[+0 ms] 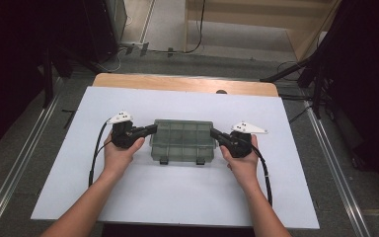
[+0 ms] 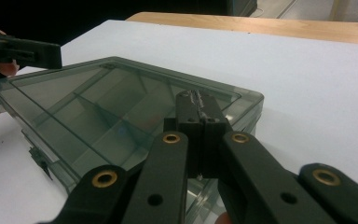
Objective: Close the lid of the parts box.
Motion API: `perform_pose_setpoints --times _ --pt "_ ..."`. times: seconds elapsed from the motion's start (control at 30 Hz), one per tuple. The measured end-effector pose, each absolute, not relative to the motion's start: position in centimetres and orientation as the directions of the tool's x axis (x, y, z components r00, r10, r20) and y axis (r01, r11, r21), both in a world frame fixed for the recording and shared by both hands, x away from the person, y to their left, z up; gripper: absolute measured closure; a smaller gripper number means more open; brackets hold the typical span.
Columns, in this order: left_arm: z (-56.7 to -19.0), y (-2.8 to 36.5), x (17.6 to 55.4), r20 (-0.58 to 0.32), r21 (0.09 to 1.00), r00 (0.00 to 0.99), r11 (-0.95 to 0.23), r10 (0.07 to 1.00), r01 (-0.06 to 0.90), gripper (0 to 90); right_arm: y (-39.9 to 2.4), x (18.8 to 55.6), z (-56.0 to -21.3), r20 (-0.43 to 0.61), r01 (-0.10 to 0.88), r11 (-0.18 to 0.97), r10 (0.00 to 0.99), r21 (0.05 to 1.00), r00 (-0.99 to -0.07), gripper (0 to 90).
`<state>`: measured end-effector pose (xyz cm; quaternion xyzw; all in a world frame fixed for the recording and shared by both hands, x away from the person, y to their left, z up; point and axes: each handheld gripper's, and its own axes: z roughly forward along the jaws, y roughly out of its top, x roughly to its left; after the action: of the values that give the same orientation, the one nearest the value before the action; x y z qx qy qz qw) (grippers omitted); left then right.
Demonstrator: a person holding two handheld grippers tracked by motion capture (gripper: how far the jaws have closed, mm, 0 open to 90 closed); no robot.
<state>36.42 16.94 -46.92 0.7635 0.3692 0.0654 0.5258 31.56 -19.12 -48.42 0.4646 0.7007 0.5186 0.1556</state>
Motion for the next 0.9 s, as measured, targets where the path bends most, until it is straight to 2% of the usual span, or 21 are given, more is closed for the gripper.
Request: perform_pose_setpoints --times 0.9 --pt "-49.2 16.6 34.5 -0.256 0.853 0.714 -0.195 0.652 0.484 90.0 -18.5 30.4 -50.8 0.233 0.491 0.065 0.821 0.869 -0.521 90.0"
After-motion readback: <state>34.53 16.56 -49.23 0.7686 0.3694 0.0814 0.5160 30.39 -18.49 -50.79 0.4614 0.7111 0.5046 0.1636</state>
